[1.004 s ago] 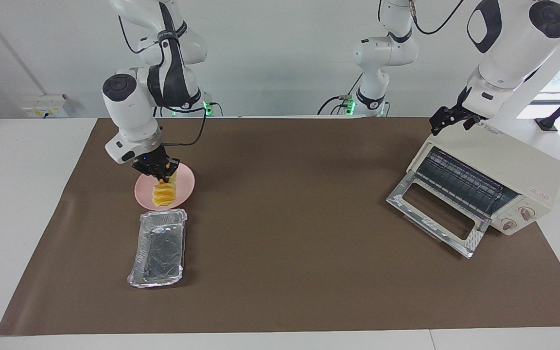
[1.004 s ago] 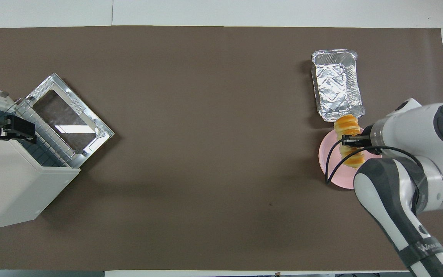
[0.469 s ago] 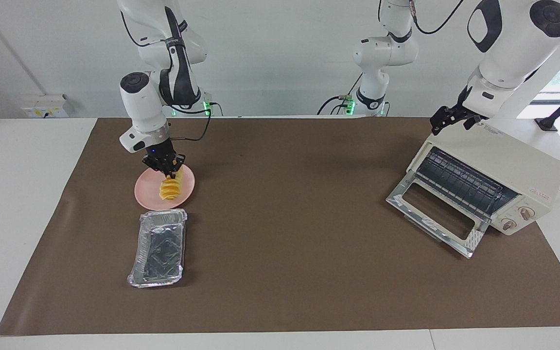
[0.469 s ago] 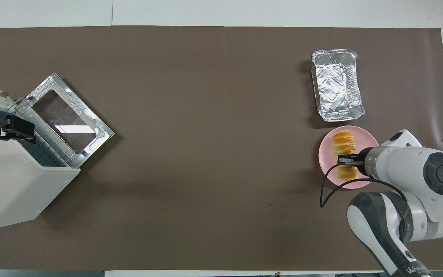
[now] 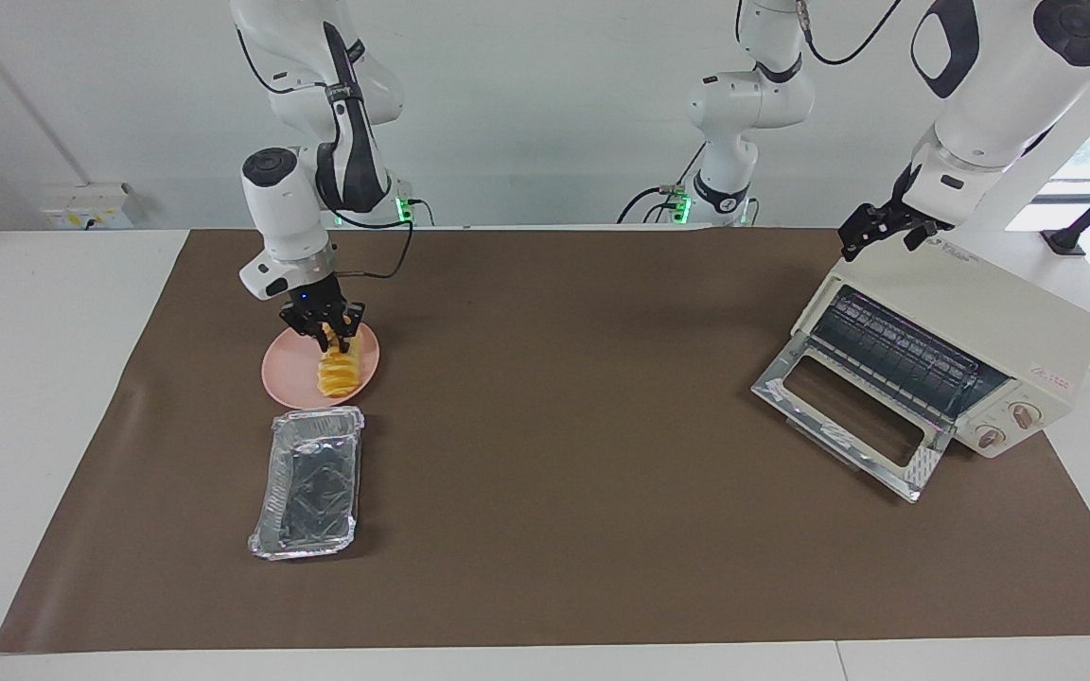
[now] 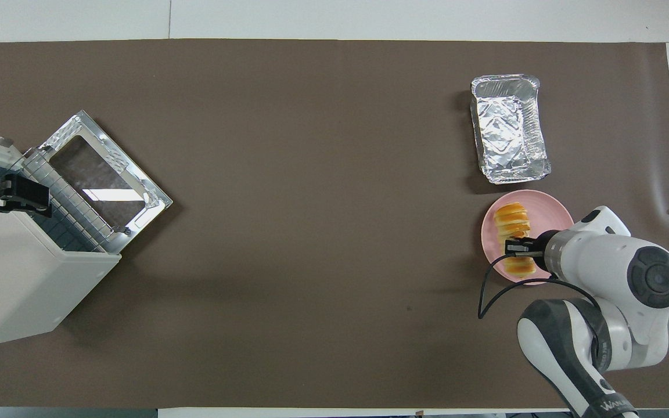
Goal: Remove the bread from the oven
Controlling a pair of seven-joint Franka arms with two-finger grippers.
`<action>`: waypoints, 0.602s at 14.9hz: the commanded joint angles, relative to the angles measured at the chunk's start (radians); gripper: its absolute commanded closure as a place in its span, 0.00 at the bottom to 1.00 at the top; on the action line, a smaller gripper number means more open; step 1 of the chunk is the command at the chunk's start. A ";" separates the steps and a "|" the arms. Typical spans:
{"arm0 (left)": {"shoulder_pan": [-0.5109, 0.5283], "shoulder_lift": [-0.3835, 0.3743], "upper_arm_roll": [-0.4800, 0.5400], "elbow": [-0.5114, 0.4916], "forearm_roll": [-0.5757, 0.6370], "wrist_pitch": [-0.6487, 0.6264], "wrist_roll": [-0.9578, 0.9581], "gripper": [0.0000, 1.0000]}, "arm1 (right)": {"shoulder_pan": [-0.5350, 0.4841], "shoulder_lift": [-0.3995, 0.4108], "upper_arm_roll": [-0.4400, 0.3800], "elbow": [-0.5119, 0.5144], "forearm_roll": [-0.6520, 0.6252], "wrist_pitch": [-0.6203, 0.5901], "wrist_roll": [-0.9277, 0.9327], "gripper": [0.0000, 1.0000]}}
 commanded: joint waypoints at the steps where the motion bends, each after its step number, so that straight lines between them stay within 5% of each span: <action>1: 0.000 -0.021 0.006 -0.017 -0.017 0.009 0.004 0.00 | -0.018 -0.013 0.007 0.077 0.023 -0.147 -0.053 0.00; 4: 0.000 -0.021 0.006 -0.017 -0.017 0.009 0.004 0.00 | -0.042 -0.006 0.006 0.302 0.021 -0.472 -0.134 0.00; 9: 0.000 -0.021 0.006 -0.017 -0.017 0.009 0.004 0.00 | -0.067 -0.004 0.004 0.589 0.023 -0.736 -0.302 0.00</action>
